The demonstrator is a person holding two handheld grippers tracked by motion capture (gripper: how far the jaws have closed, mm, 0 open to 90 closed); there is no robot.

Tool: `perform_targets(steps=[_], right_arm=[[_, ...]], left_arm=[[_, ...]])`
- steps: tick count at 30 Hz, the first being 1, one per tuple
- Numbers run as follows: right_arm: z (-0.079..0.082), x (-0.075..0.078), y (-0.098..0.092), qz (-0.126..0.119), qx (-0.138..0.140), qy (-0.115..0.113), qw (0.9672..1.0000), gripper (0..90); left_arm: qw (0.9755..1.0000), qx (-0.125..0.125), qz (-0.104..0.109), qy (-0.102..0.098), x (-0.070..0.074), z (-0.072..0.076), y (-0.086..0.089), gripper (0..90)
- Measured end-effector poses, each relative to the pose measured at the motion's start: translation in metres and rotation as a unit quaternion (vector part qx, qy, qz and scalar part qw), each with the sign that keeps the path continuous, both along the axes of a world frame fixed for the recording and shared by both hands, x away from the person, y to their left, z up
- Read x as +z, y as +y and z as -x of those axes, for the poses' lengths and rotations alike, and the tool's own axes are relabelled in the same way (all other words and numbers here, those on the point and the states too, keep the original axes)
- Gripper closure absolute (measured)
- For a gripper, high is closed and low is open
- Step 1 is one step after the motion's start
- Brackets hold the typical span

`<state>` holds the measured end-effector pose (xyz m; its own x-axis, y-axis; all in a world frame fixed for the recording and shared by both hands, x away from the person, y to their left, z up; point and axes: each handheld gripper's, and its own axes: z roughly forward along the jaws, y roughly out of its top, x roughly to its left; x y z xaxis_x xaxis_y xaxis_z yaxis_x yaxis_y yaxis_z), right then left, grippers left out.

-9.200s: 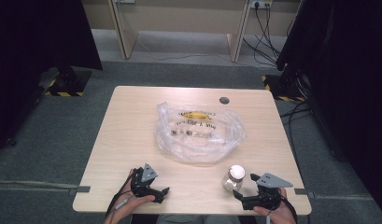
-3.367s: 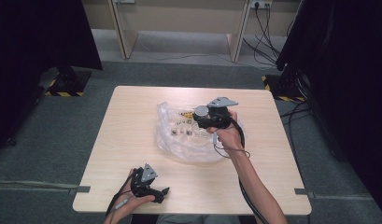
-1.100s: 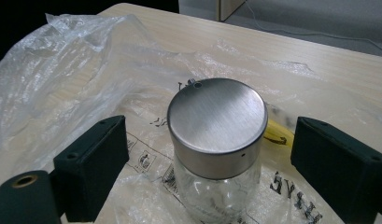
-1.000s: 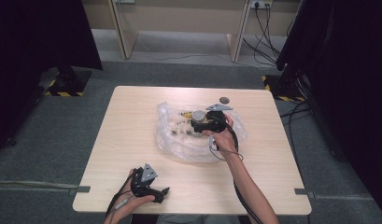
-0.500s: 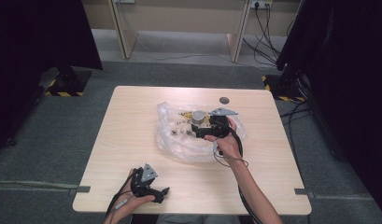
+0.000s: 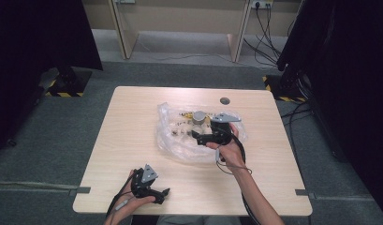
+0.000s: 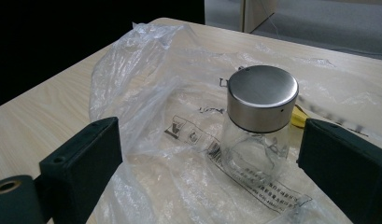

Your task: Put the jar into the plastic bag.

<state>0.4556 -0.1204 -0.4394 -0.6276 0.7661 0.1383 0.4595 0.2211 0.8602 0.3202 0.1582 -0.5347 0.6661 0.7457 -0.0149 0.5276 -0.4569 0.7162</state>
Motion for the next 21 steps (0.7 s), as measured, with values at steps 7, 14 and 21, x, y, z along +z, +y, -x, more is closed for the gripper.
perform_targets(steps=[7, 14, 21], right_arm=[[0.012, -0.002, -0.003, -0.001, 0.005, 0.0, 1.0, 6.6], [0.025, -0.005, -0.007, -0.013, 0.012, -0.003, 0.9998, 6.8], [0.04, -0.007, -0.01, -0.026, 0.019, -0.011, 0.9994, 6.8]], left_arm=[[1.0, 0.0, 0.0, 0.0, 0.0, 0.0, 0.0, 0.0], [1.0, 0.0, 0.0, 0.0, 0.0, 0.0, 0.0, 0.0], [1.0, 0.0, 0.0, 0.0, 0.0, 0.0, 0.0, 0.0]])
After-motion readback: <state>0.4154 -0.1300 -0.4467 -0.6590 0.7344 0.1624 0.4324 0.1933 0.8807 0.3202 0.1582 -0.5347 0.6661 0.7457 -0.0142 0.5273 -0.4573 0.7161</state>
